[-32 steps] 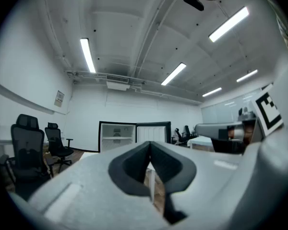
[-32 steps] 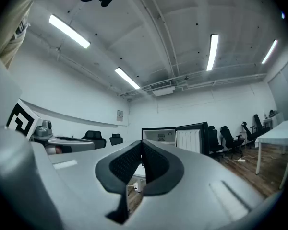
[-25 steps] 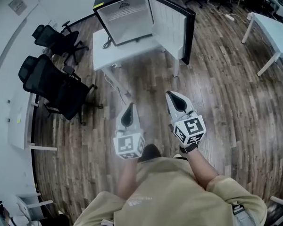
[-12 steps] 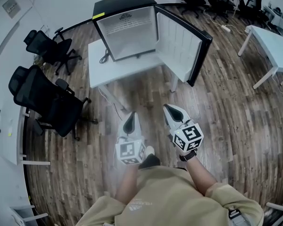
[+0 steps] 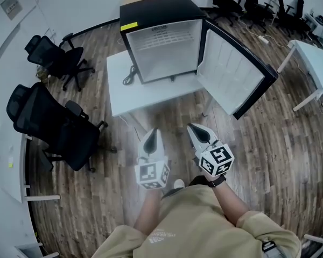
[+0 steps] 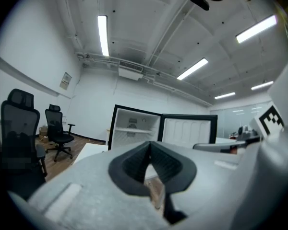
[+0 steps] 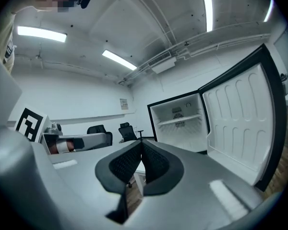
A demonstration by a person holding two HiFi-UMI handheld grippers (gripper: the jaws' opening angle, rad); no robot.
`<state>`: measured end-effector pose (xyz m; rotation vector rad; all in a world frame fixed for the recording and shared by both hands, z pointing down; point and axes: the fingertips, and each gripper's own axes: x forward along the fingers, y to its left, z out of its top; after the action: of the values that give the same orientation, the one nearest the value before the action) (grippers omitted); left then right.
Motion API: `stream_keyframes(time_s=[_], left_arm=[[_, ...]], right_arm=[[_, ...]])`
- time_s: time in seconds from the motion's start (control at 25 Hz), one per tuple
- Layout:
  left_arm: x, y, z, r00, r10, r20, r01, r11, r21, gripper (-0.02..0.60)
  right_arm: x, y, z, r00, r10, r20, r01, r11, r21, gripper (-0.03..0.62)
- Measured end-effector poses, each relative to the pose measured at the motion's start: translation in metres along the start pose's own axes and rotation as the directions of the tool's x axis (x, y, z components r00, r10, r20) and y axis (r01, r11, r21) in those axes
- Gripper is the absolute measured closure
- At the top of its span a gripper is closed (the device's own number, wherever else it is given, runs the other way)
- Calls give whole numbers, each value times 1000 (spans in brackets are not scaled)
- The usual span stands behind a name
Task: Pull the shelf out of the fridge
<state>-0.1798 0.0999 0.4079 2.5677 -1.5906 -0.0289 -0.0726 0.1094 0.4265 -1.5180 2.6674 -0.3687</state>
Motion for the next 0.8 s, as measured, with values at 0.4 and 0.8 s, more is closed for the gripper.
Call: stream_keyframes(time_s=[0.4, 0.8], left_arm=[[116, 28, -6, 1000, -9, -29, 8, 999, -42, 580], [269, 43, 29, 999, 26, 33, -25, 999, -49, 580]], right_arm=[[113, -75, 25, 998, 55, -1, -55, 998, 27, 589], [215, -175, 76, 988, 147, 45, -150, 987, 63, 589]])
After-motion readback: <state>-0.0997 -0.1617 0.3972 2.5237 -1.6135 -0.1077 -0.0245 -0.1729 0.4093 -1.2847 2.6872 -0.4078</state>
